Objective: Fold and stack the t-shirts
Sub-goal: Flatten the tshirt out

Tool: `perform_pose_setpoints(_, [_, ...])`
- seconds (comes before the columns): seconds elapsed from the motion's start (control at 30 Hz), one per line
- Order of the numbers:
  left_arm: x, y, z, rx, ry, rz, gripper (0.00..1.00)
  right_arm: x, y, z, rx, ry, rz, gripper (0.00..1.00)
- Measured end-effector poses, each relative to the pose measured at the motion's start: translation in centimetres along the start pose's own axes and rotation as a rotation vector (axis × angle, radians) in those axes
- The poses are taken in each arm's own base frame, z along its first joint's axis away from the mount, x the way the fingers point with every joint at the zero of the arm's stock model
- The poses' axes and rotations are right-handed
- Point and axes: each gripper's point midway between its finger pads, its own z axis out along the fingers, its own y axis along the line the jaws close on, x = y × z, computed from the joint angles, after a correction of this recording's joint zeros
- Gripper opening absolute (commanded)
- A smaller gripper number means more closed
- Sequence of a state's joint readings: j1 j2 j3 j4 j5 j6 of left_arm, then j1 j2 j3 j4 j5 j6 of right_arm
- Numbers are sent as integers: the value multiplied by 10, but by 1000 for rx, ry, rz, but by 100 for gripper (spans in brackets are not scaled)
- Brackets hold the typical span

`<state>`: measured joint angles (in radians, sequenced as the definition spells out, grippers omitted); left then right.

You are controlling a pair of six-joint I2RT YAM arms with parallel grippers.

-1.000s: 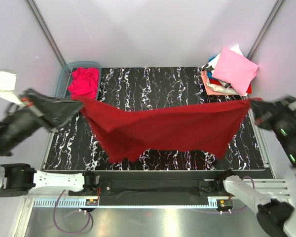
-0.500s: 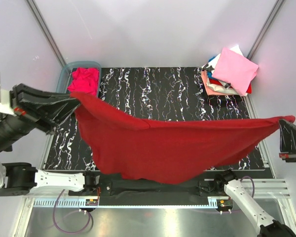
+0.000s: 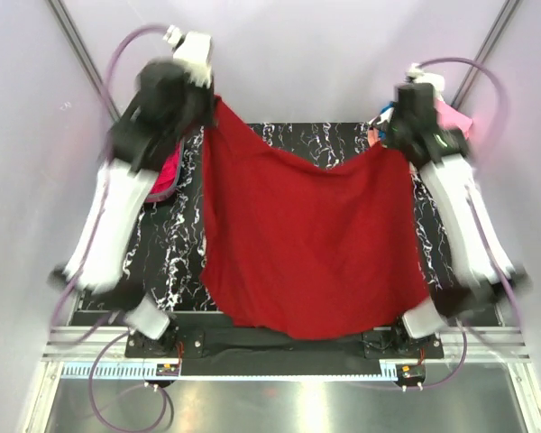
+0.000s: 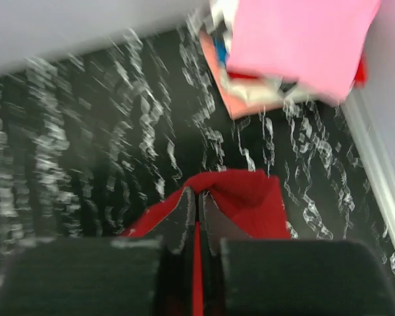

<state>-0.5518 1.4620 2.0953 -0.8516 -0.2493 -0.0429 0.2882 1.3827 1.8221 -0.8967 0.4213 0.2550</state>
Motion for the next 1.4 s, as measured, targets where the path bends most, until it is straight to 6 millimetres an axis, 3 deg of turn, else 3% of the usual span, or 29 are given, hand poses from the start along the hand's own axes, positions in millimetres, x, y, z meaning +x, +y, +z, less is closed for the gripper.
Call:
perform_pose_setpoints(0.03, [10, 11, 35, -20, 61, -10, 33, 24, 4, 46, 33, 103, -15, 70])
perform_pose_setpoints(0.07, [18, 23, 68, -46, 102, -22, 65, 42, 4, 83, 61, 193, -18, 90])
perform_pose_setpoints(0.1, [24, 38, 110, -67, 130, -48, 92, 57, 5, 121, 79, 261, -15, 99])
perform_pose_setpoints(0.13, [36, 50, 153, -74, 141, -80, 99, 76, 1, 155, 114, 348, -20, 100])
perform_pose_setpoints(0.17, [67, 63, 194, -71, 189, -122, 99, 92, -1, 190, 137, 407, -15, 100])
perform_pose_setpoints(0.2, [136, 72, 230, -63, 340, -183, 99, 110, -5, 218, 156, 456, -13, 100])
perform_pose_setpoints(0.23, [163, 84, 237, -78, 402, -208, 99, 129, -9, 232, 169, 504, -13, 100])
perform_pose_setpoints(0.27, [212, 93, 243, -93, 506, -244, 99, 151, -16, 237, 184, 571, -20, 100])
perform_pose_setpoints(0.3, [264, 99, 237, -112, 637, -282, 99, 172, -20, 233, 191, 641, -29, 100])
perform_pose_setpoints(0.37, [333, 101, 214, -135, 810, -333, 99, 185, -23, 217, 181, 693, -32, 100])
perform_pose_setpoints(0.4, [354, 96, 199, -138, 881, -351, 99, 184, -21, 205, 168, 703, -30, 100])
perform_pose_setpoints(0.47, [357, 85, 183, -125, 920, -358, 99, 166, -13, 177, 111, 673, -7, 100])
perform_pose_setpoints(0.5, [344, 79, 178, -114, 897, -352, 99, 151, -8, 163, 74, 636, 11, 100])
perform_pose_setpoints(0.6, [271, 63, 161, -72, 720, -326, 99, 106, 6, 121, -37, 513, 63, 100])
perform_pose_setpoints(0.67, [222, 53, 136, -48, 594, -309, 99, 88, 11, 97, -100, 440, 90, 100])
perform_pose_setpoints(0.73, [182, 38, 103, -14, 471, -293, 99, 89, 14, 80, -147, 426, 108, 100])
perform_pose_setpoints(0.8, [172, 22, 74, 11, 408, -283, 99, 103, 20, 74, -193, 460, 120, 100])
perform_pose_setpoints(0.87, [191, 8, 53, 26, 422, -279, 99, 126, 31, 79, -237, 521, 123, 100])
perform_pose_setpoints(0.93, [233, -6, 39, 31, 484, -279, 99, 151, 43, 87, -262, 596, 106, 98])
perform_pose_setpoints(1.03, [320, -20, 22, 19, 657, -275, 99, 179, 72, 94, -310, 670, 57, 97])
perform_pose_setpoints(1.13, [371, -22, 7, 0, 768, -280, 99, 193, 106, 96, -367, 706, 0, 93])
perform_pose_setpoints(1.2, [375, -24, 13, -1, 764, -292, 99, 196, 132, 98, -413, 704, -29, 91])
perform_pose_setpoints(1.27, [367, -28, 32, 10, 718, -302, 99, 199, 149, 99, -446, 704, -43, 90])
perform_pose_setpoints(1.4, [341, -41, 87, 34, 638, -322, 99, 210, 155, 99, -458, 716, -39, 90])
